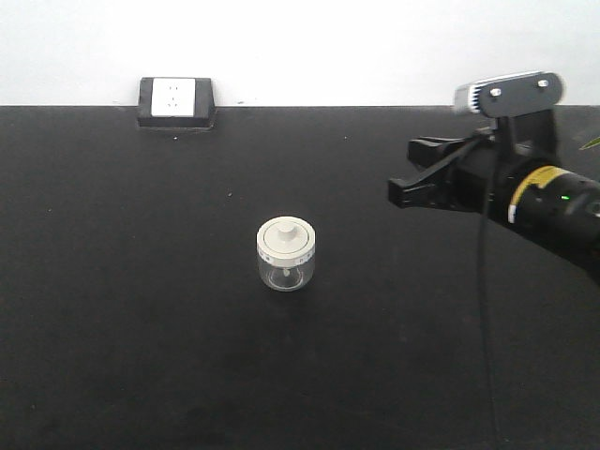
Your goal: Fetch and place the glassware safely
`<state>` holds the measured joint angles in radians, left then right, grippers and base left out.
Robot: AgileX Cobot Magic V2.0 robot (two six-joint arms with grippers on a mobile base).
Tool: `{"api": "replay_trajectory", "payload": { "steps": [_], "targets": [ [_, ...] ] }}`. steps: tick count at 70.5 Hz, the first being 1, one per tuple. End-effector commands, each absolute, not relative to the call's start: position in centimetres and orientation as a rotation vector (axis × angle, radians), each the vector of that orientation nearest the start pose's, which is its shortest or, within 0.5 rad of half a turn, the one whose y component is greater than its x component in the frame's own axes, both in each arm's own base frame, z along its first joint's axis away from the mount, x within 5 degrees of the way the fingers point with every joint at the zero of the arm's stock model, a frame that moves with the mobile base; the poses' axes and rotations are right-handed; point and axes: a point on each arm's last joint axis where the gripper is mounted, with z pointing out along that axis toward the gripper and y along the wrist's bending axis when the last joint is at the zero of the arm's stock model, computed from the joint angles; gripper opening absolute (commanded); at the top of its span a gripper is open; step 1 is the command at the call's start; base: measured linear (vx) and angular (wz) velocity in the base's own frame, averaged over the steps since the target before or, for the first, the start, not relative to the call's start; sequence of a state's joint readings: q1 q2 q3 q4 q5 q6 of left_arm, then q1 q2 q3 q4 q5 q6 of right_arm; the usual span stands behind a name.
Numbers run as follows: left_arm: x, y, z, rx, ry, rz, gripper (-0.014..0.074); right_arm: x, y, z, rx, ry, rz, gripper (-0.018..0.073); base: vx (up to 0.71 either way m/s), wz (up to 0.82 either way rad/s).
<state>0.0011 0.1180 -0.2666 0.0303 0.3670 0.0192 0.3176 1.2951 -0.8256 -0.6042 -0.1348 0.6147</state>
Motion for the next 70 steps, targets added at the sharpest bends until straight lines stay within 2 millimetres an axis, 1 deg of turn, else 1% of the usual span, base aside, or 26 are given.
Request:
{"api": "replay_trajectory", "payload": {
  "steps": [1,9,22,33,35,47,55,70],
  "targets": [
    [5.3,0.0,27.6,0.03,1.618,0.032,-0.0007,25.5,8.9,33.6,-0.283,1.738,0.317,-0.0003,0.0,0.0],
    [5.3,0.0,27.6,0.03,1.618,0.032,-0.0007,23.5,7.5,34.4,-0.242,1.754,0.264,-0.0003,0.0,0.0],
    [5.3,0.0,27.6,0.03,1.618,0.032,-0.0007,20.3,5.3,35.5,-0.18,1.715,0.206,-0.0003,0.0,0.0],
    [5.3,0.0,27.6,0.03,1.618,0.032,-0.0007,17.2,3.3,35.8,-0.111,1.673,0.152,-0.0003,0.0,0.0],
    [5.3,0.0,27.6,0.03,1.618,0.032,-0.0007,16.4,2.8,35.8,-0.095,1.66,0.14,-0.0003,0.0,0.0],
    [5.3,0.0,27.6,0.03,1.618,0.032,-0.0007,12.8,1.3,35.2,-0.042,1.597,0.09,-0.0003,0.0,0.0],
    [5.3,0.0,27.6,0.03,1.618,0.032,-0.0007,10.6,0.9,34.4,-0.067,1.549,0.048,-0.0003,0.0,0.0],
    [5.3,0.0,27.6,0.03,1.618,0.032,-0.0007,7.8,0.2,32.4,-0.047,1.516,0.026,-0.0003,0.0,0.0]
  ]
}}
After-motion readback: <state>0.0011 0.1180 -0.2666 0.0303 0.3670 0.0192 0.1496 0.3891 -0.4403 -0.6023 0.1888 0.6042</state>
